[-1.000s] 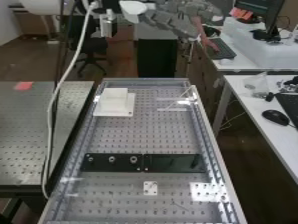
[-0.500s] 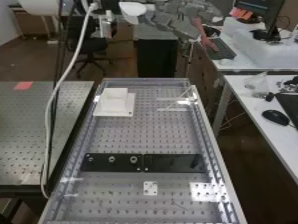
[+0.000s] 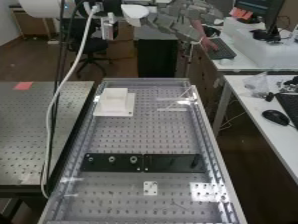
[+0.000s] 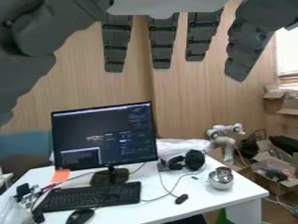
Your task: Grab the chopstick and place it in the clear container
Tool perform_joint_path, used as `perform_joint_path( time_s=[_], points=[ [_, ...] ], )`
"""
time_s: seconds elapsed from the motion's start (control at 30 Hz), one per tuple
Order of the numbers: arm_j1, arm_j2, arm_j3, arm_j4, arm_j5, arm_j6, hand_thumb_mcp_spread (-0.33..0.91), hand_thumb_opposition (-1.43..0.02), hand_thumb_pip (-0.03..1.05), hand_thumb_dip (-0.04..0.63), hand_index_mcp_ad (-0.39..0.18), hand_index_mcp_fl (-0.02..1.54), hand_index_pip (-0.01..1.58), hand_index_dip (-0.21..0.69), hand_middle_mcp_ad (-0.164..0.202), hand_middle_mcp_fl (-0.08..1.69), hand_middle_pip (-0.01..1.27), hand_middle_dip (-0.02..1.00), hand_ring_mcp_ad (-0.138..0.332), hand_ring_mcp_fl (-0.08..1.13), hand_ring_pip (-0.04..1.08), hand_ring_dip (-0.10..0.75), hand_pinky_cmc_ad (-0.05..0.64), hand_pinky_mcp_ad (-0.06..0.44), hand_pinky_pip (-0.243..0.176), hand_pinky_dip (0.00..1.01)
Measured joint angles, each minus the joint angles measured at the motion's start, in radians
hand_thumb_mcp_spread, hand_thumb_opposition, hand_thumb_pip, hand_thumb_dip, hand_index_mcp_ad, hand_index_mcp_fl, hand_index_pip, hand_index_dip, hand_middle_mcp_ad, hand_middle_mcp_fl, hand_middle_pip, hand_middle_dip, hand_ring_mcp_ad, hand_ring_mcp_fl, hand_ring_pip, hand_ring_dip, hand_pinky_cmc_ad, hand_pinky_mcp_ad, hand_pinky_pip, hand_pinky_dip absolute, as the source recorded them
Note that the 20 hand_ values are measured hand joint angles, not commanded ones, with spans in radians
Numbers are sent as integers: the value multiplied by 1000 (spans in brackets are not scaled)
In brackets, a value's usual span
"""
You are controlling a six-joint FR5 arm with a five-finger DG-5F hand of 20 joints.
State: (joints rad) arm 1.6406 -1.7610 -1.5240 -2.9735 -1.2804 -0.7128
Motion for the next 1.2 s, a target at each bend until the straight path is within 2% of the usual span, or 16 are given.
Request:
perform_joint_path(
  time_s=[1.2],
  points=[
    [15, 18, -20, 34, 27, -6, 134, -600, 333, -9, -206, 201, 52, 243, 75, 54, 134, 216, 159, 3, 70, 89, 545, 361, -141, 164]
  ],
)
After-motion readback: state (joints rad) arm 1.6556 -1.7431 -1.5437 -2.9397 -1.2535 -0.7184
